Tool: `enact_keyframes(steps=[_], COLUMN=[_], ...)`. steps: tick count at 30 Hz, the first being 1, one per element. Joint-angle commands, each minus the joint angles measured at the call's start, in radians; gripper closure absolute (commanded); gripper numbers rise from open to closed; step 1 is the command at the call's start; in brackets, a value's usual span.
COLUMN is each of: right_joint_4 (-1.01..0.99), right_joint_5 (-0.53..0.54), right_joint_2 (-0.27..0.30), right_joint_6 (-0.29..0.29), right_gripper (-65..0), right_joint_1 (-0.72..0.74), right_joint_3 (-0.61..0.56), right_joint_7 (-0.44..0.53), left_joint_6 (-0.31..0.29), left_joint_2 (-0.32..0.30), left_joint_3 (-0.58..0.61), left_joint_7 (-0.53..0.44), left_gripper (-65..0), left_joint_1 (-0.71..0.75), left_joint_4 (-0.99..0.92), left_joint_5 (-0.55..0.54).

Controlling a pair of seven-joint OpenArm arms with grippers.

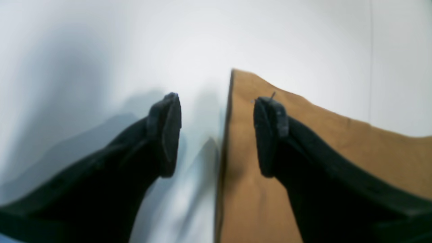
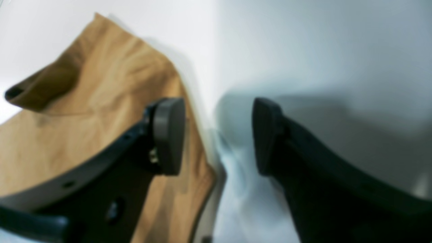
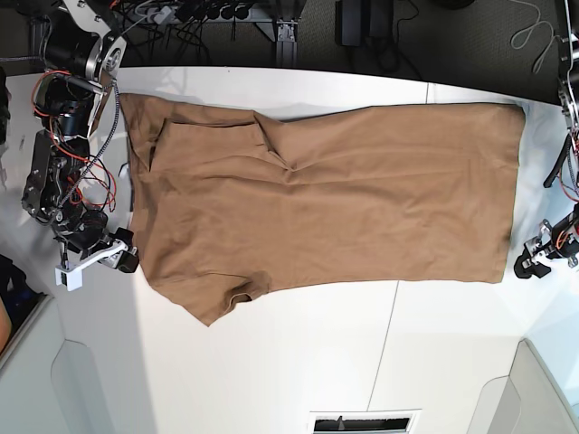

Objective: Layout the t-shirt on the table in an organized manner, then fold the t-shirt properly
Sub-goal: 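Lower the shirt onto the table and open both grippers, then move both grippers to the shirt's hem corners and grasp them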

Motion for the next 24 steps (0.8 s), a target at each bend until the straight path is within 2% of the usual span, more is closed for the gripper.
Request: enact_keyframes(steps=[1,4,12,15,24], right_joint_4=[0.014,0.015,0.015,0.015,0.015], right_joint_5=[0.013,0.012,0.063,0.065,0.069], right_joint_2=[0.014,0.014,0.014,0.011,-0.043], right_joint_6=[0.007,0.007,0.011,0.011,0.012], right_gripper=[-31.7,-31.7,-31.7,-31.7,-31.7], right_joint_1=[0.029,0.029,0.029,0.027,0.024], right_joint_3=[0.001,0.001,0.001,0.001,0.001], right_joint_7=[0.016,0.008,-0.001,-0.013,-0.023], left_joint_6=[0.031,0.043,0.043,0.042,0.039], left_joint_2=[-0.012,0.009,0.072,0.085,0.098], left_joint_3=[-0.005,-0.005,-0.005,-0.005,-0.005], left_joint_7=[-0.034,-0.074,-0.074,-0.074,-0.063], left_gripper=[-36.9,-36.9,-36.8,-33.5,-32.5], left_joint_1=[-0.028,-0.026,-0.026,-0.026,-0.029], left_joint_4=[0.007,0.005,0.005,0.005,0.005], left_joint_5=[0.005,0.034,0.068,0.068,0.072])
